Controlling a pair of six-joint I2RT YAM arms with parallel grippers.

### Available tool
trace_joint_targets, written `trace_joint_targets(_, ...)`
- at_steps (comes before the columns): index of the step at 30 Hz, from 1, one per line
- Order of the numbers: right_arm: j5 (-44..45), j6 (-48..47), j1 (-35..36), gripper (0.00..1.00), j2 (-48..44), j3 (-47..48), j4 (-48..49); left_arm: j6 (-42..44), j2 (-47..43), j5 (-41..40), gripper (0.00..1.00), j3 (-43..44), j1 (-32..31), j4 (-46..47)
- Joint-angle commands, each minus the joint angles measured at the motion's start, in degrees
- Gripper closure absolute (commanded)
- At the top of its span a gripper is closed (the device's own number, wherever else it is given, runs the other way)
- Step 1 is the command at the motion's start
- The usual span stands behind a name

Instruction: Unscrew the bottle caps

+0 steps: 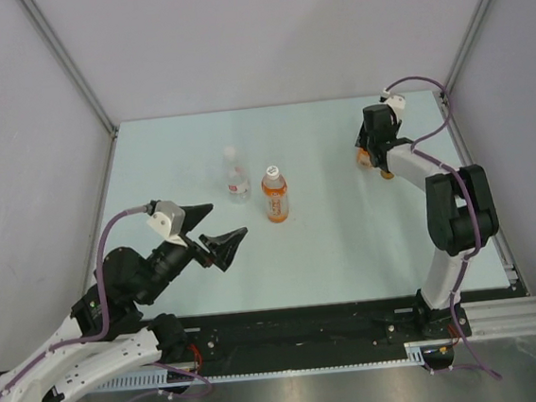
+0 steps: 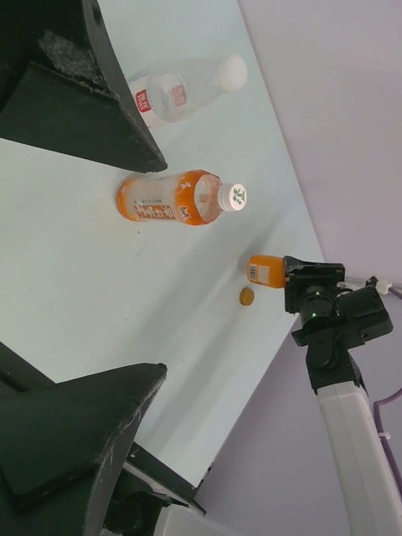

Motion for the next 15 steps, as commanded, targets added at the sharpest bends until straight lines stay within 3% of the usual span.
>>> trace_joint_targets(1, 0.29, -0.73, -0.37, 1.00, 2.36, 4.29, 5.56, 1.25, 0.51, -1.51, 0.00, -0.99, 0.12, 2.47)
trace_joint_targets(15, -1.65, -1.08, -1.60, 1.00, 7.72, 4.91, 6.09, 1.25, 2.97, -1.43, 0.00, -1.79, 0.12, 4.15)
